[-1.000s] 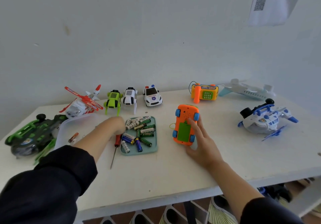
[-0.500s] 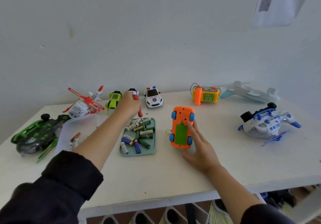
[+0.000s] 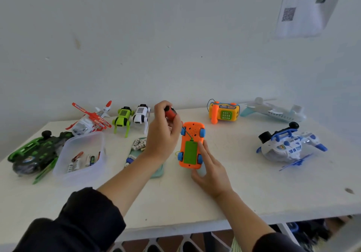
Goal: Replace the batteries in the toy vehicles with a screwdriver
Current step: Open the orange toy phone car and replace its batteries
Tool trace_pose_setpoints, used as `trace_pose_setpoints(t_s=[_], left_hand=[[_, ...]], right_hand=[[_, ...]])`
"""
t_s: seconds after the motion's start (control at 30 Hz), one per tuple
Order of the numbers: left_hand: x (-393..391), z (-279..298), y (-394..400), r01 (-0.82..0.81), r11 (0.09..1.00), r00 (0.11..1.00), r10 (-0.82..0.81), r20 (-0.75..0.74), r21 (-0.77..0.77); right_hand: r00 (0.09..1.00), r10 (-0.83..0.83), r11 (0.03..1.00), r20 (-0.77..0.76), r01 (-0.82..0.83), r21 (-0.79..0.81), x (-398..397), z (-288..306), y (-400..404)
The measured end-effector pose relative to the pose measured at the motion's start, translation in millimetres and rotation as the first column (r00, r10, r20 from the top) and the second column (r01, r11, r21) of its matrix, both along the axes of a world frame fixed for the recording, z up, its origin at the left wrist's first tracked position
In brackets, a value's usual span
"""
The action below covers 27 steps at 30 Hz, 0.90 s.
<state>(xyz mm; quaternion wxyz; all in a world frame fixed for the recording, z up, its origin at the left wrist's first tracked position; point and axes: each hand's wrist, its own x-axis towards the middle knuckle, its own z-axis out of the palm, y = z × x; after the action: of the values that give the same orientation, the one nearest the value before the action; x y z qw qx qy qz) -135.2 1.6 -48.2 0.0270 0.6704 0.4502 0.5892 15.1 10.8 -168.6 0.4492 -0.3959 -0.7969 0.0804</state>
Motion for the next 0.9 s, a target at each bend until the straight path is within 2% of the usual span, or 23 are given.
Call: trace_pose_setpoints(t_s=[0.1, 0.3, 0.6, 0.8, 0.9], left_hand=[[6.6, -1.1, -0.2, -0.007, 0.999, 1.0, 0.008, -0.01, 0.032], [13.6, -2.8, -3.1, -0.046, 0.993, 0.984, 0.064, -0.168, 0.107], [12.9, -0.1, 5.8, -0.032, 0.998, 0.991, 0.039, -0.127, 0.054], [27.2, 18.4, 19.6, -0.063, 0.993, 0.962, 0.035, -0.271, -0.097], [34.7, 32.8, 34.1, -0.12, 0.972, 0.915, 0.03, -0.402, -0.2]], right_hand=[[1.0, 0.017, 1.0, -0.002, -0.017, 0.023, 2.0, -1.3, 1.9], [1.0, 0.023, 1.0, -0.02, -0.023, -0.006, 2.7, -1.8, 0.7], [0.994, 0.063, 0.996, -0.086, -0.069, -0.06, 3.4, -6.1, 7.1], [0.986, 0.11, 0.982, -0.125, -0.127, -0.142, 1.6, -11.4, 13.4], [0.988, 0.141, 0.975, -0.062, -0.15, -0.161, 3.0, -9.1, 9.7]])
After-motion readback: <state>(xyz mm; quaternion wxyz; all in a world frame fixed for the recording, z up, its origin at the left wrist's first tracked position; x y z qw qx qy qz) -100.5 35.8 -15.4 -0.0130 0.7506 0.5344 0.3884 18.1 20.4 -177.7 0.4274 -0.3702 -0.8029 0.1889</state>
